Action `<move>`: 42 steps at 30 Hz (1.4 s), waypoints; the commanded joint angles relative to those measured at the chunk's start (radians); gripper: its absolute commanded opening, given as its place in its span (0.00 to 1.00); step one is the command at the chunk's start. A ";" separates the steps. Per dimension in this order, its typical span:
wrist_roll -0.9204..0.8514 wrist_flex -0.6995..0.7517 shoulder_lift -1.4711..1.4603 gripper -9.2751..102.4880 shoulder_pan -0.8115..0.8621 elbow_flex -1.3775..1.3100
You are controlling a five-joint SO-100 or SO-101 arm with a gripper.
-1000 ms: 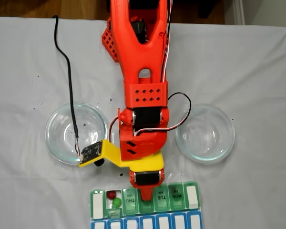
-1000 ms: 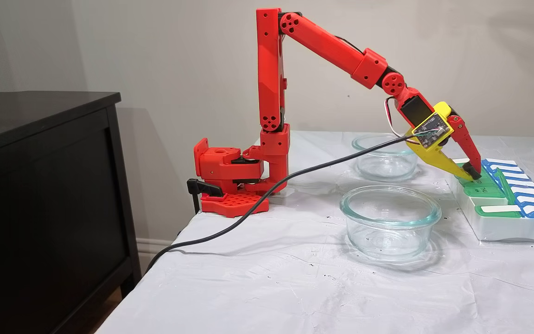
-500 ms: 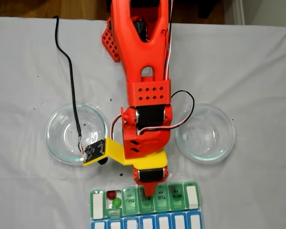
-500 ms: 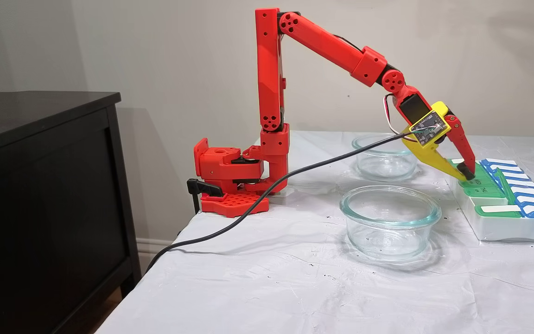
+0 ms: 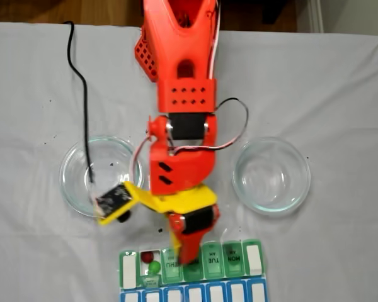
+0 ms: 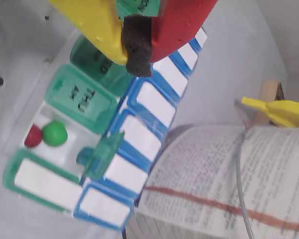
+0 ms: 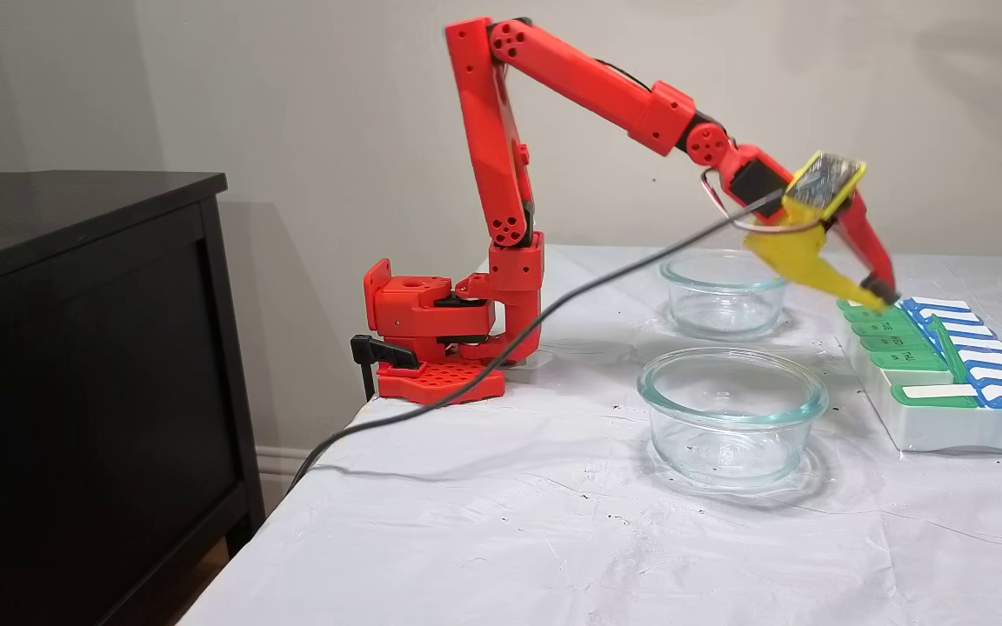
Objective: Sort medicines into box.
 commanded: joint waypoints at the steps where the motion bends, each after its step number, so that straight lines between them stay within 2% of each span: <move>1: -0.025 -0.037 0.103 0.08 0.055 -0.023; 11: 0.106 -0.137 -0.026 0.08 0.110 -0.106; 23: 0.147 -0.342 -0.164 0.08 0.092 -0.179; 30: 0.115 -0.334 -0.221 0.08 0.075 -0.187; 42: 0.173 -0.107 -0.222 0.08 0.086 -0.224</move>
